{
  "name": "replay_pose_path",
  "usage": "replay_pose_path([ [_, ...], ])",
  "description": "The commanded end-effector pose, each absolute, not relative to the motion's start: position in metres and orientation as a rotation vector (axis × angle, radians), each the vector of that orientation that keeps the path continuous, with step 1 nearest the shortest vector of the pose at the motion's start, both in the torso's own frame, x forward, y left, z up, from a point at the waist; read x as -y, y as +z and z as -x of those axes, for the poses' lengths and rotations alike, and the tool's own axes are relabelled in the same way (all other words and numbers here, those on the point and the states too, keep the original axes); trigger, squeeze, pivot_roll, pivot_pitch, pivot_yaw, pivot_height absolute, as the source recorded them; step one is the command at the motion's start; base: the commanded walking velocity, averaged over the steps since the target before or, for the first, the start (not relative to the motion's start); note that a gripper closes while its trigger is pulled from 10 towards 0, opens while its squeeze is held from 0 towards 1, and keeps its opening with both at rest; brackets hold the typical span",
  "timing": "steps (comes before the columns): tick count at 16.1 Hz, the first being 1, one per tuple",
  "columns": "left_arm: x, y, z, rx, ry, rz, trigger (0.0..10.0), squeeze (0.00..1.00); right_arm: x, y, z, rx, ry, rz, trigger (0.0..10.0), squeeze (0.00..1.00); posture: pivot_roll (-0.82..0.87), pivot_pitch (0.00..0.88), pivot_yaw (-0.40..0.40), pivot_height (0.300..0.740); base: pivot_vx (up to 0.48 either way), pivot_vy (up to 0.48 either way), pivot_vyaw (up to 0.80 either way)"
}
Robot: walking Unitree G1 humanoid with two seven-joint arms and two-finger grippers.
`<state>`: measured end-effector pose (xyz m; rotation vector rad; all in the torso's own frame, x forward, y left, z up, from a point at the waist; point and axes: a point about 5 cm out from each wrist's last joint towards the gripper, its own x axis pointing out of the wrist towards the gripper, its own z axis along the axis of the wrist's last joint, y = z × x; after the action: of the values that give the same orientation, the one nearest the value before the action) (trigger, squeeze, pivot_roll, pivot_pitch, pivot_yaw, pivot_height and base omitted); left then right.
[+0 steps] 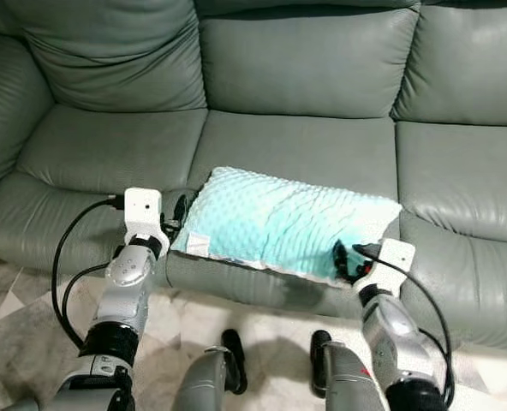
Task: Move the pillow to the sofa
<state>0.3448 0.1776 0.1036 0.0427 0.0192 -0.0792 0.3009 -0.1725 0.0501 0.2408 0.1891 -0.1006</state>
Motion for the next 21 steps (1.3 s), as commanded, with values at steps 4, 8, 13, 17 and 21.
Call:
replay_pose_path([
  [4, -0.183, 0.099, -0.337, -0.065, -0.078, -0.044, 10.0, 0.0, 0.191, 0.046, -0.309, -0.187, -0.147, -0.199, 10.0, 1.0, -0.07, 0.361, 0.191, 0.74, 0.0, 0.0, 0.0],
  [8, -0.184, 0.1, -0.335, -0.077, -0.081, -0.049, 10.0, 0.0, 0.204, 0.054, -0.318, -0.143, -0.161, -0.162, 10.0, 1.0, -0.06, 0.357, 0.192, 0.74, 0.0, 0.0, 0.0],
  [13, -0.183, 0.099, -0.332, -0.092, -0.084, -0.051, 10.0, 0.0, 0.205, 0.062, -0.32, -0.093, -0.147, -0.112, 10.0, 0.1, -0.07, 0.335, 0.188, 0.74, 0.0, 0.0, 0.0],
  [17, -0.184, 0.093, -0.333, -0.113, -0.093, -0.065, 10.0, 0.0, 0.203, 0.062, -0.301, -0.057, -0.222, -0.022, 10.0, 0.0, -0.11, 0.266, 0.183, 0.74, 0.0, 0.0, 0.0],
  [21, -0.189, 0.073, -0.326, -0.172, -0.087, -0.106, 10.0, 0.0, 0.193, 0.062, -0.287, -0.065, -0.231, 0.108, 10.0, 0.0, -0.13, 0.176, 0.176, 0.74, 0.0, 0.0, 0.0],
])
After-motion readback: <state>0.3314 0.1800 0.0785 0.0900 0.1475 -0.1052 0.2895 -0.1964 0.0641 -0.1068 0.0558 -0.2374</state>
